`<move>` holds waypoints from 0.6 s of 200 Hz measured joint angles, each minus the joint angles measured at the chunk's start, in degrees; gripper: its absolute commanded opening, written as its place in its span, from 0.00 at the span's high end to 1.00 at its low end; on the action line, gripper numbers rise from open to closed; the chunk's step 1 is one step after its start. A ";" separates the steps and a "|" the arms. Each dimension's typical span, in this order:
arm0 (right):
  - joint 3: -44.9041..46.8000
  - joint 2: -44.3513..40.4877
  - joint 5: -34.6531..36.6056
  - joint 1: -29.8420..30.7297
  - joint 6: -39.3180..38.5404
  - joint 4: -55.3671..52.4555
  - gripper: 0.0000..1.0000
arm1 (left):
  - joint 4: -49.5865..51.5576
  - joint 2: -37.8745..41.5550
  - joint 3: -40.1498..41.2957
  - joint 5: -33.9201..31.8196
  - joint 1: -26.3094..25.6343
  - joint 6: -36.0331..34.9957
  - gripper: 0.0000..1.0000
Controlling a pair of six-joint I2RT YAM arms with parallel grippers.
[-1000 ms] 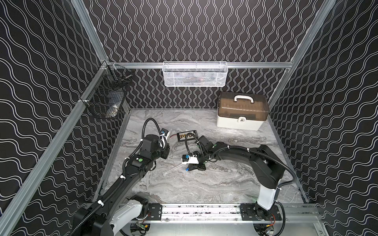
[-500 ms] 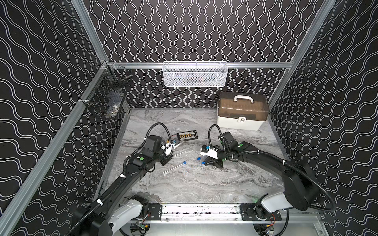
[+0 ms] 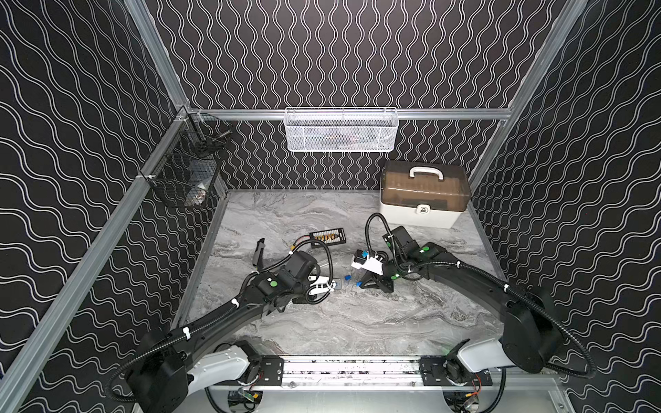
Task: Insert stoppers into test tubes
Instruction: Insert the stopper into the test tube.
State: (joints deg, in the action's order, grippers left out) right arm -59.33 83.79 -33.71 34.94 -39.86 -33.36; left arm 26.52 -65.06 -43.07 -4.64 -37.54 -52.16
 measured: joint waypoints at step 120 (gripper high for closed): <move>-2.71 3.06 -1.79 1.81 1.27 1.86 0.86 | -3.37 -1.33 0.02 -1.70 -1.92 -1.55 1.00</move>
State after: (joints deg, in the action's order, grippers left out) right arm -62.04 86.85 -35.51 36.75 -38.59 -31.51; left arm 23.16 -66.39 -43.05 -6.35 -39.46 -53.71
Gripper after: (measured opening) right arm 0.146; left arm 0.169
